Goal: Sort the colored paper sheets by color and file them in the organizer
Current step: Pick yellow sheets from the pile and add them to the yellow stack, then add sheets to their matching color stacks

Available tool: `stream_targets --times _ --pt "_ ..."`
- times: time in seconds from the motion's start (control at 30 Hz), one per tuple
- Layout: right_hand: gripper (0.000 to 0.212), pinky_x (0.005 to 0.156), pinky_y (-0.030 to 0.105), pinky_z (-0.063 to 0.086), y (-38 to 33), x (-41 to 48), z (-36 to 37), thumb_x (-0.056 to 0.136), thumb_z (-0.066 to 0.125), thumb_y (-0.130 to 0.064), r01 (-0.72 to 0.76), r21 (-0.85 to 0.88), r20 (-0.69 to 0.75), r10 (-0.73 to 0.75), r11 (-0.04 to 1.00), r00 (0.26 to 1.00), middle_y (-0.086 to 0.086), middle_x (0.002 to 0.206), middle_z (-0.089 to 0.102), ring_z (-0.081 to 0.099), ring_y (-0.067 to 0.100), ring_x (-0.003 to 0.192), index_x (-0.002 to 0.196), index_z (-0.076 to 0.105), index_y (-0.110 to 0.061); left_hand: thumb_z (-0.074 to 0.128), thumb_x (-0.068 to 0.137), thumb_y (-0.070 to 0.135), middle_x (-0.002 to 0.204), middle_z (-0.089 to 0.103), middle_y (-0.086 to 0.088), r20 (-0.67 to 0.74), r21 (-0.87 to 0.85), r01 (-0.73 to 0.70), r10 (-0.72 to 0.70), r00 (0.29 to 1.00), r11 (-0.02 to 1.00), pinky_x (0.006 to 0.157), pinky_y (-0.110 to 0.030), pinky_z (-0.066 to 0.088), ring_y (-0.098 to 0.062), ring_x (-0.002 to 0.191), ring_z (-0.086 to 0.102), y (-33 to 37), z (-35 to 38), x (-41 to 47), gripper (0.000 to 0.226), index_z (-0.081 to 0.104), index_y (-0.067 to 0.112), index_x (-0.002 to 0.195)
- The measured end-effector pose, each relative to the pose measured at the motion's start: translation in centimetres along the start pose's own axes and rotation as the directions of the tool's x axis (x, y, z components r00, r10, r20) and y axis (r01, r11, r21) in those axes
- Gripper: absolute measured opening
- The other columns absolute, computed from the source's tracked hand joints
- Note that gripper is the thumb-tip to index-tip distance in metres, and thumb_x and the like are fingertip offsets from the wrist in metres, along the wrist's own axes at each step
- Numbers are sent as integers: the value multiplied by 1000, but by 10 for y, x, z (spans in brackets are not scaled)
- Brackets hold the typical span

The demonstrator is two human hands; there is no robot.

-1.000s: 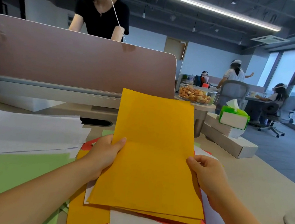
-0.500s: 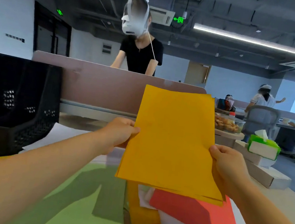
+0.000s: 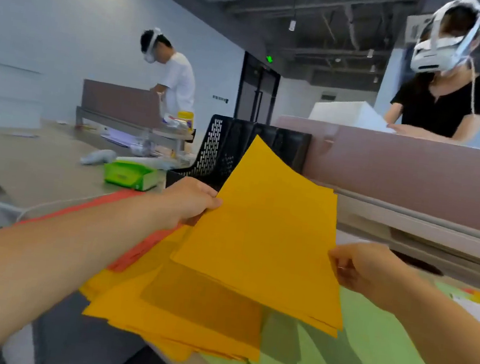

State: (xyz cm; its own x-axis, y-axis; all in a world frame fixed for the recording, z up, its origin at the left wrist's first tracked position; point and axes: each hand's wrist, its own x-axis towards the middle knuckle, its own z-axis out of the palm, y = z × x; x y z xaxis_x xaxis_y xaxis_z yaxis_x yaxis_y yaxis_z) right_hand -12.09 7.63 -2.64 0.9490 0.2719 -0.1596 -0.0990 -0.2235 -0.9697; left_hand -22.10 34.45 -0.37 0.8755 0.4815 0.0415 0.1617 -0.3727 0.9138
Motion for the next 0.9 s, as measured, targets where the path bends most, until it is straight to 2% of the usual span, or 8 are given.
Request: stream_targets --times 0.13,0.23,0.4,0.5,0.6,0.67,0.8,0.9 --pt "16 44 24 52 14 11 67 88 55 6 -120 -132 195 144 984 970 13 63 52 54 20 53 75 52 -2 59 93 9 79 61 -8 -22 91 148 -146 989 985 50 -21 44 -15 62 53 -51 -48 -7 9 64 8 99" --pt "24 39 22 50 26 14 99 88 53 11 -234 -174 272 275 956 922 10 60 44 49 19 51 72 45 -5 63 89 8 76 54 -11 -1 229 179 -184 983 957 45 -19 37 -15 54 45 -83 -64 -11 10 65 7 99" --pt "18 39 22 51 33 15 108 90 51 10 -282 -89 278 295 955 914 11 61 46 49 20 52 78 46 -3 74 81 13 87 61 -6 -73 400 99 -76 994 911 55 -23 43 -14 66 53 -100 -62 4 20 69 14 100" --pt "9 40 22 51 33 13 94 91 53 5 -253 -97 290 270 963 918 14 57 55 54 20 47 82 53 2 71 80 18 83 54 -2 -86 654 46 13 996 755 71 -30 46 -17 76 50 -93 -52 17 12 59 20 82" --pt "12 40 22 50 36 13 68 90 55 1 -216 -100 221 234 971 947 13 54 57 55 20 46 79 57 3 66 82 18 86 50 -1 -56 748 -32 111 992 663 77 -35 48 -22 82 56 -76 -28 28 10 56 20 80" --pt "14 42 22 52 41 13 44 89 56 1 -185 -71 143 194 980 971 10 51 56 54 19 47 76 58 1 63 84 16 87 51 -3 3 720 -122 173 985 683 81 -35 50 -27 89 61 -55 -1 31 6 59 18 79" --pt "9 42 21 51 51 7 -5 86 59 2 -87 -16 -44 86 996 995 11 54 54 51 20 47 77 58 2 59 83 11 83 53 -5 131 623 -262 231 964 737 79 -32 49 -22 80 54 -19 67 29 12 63 21 79" --pt "8 41 21 50 64 2 -60 86 60 1 14 21 -235 -9 1000 972 12 57 55 49 20 46 78 61 3 59 87 14 104 70 -1 214 532 -343 269 939 774 84 -22 42 -18 102 61 2 137 28 20 75 18 98"
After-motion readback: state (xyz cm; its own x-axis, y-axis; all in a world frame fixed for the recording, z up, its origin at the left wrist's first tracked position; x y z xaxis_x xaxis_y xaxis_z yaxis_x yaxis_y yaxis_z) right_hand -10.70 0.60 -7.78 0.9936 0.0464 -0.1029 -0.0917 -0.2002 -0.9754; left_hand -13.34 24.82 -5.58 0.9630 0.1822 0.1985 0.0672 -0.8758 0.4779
